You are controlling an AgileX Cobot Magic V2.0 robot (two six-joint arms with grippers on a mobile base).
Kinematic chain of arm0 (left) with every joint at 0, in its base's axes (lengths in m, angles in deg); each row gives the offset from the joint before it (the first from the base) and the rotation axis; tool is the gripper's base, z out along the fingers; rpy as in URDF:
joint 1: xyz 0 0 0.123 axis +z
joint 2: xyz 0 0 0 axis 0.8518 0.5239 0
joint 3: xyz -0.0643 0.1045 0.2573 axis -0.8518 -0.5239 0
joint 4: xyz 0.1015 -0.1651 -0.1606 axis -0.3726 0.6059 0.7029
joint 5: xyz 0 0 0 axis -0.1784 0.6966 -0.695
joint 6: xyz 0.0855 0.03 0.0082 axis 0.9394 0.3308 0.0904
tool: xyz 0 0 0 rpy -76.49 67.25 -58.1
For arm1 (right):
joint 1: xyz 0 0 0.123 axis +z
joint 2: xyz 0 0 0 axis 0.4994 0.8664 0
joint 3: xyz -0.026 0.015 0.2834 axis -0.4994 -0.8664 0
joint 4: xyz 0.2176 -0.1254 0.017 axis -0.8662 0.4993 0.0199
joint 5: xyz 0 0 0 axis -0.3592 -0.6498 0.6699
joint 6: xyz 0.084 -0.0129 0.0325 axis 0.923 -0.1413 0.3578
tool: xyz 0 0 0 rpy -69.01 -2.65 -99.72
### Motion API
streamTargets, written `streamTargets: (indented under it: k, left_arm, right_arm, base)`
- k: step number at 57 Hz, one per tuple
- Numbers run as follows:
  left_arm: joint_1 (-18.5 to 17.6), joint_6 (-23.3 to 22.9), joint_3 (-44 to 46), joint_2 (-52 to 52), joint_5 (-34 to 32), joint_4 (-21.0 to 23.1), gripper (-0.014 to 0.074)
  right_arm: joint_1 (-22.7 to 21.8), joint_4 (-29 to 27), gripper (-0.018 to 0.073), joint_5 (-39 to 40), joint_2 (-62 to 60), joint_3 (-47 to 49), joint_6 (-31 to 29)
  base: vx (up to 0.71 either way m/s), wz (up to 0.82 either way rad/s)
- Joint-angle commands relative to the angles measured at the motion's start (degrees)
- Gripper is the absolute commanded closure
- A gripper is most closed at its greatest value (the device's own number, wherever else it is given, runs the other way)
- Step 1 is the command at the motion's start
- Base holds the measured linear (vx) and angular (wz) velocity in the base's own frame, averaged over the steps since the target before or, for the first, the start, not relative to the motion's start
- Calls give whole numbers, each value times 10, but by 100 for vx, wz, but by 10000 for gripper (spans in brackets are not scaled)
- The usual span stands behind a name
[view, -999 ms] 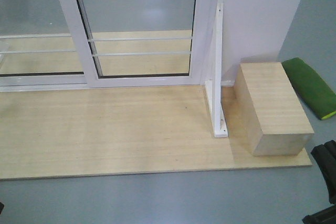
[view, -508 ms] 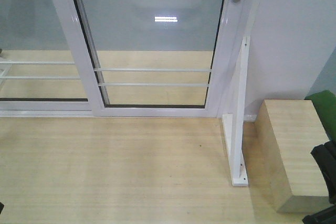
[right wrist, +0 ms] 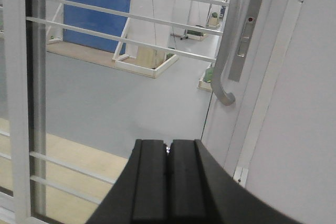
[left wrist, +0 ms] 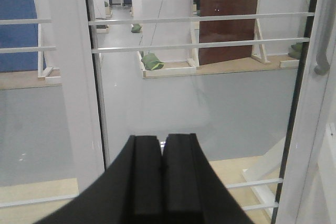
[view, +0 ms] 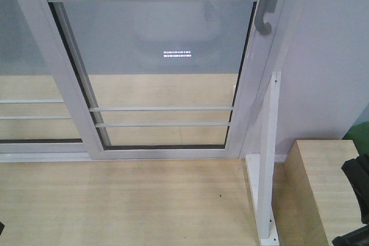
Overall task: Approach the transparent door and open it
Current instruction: 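Drive forward up to the door and stop facing its silver handle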
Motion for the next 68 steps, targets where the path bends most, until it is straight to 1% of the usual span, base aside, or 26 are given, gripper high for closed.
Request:
streamTargets:
  k: [1, 35, 47, 57, 68]
  left_arm:
    - [-2, 0, -5, -8, -48, 5, 594]
    - [-2, 0, -5, -8, -48, 5, 594]
    - [0, 0, -4, -1, -48, 5, 594]
    - [-2, 0, -4, -2, -47, 5, 594]
    - [-1, 0, -4, -2, -47, 5, 594]
  right_arm:
    - [0, 5, 564, 47, -9, -2, -2]
    - [0, 5, 562, 47, -9, -2, -2]
    - [3, 5, 562, 50, 7, -1, -2]
    - [6, 5, 562, 31, 11, -1, -2]
    - [5, 5, 562, 30, 11, -2, -2]
  base:
    - [31, -6]
    - [20, -2]
    - [7, 4]
    - [-1, -3]
    - [0, 0]
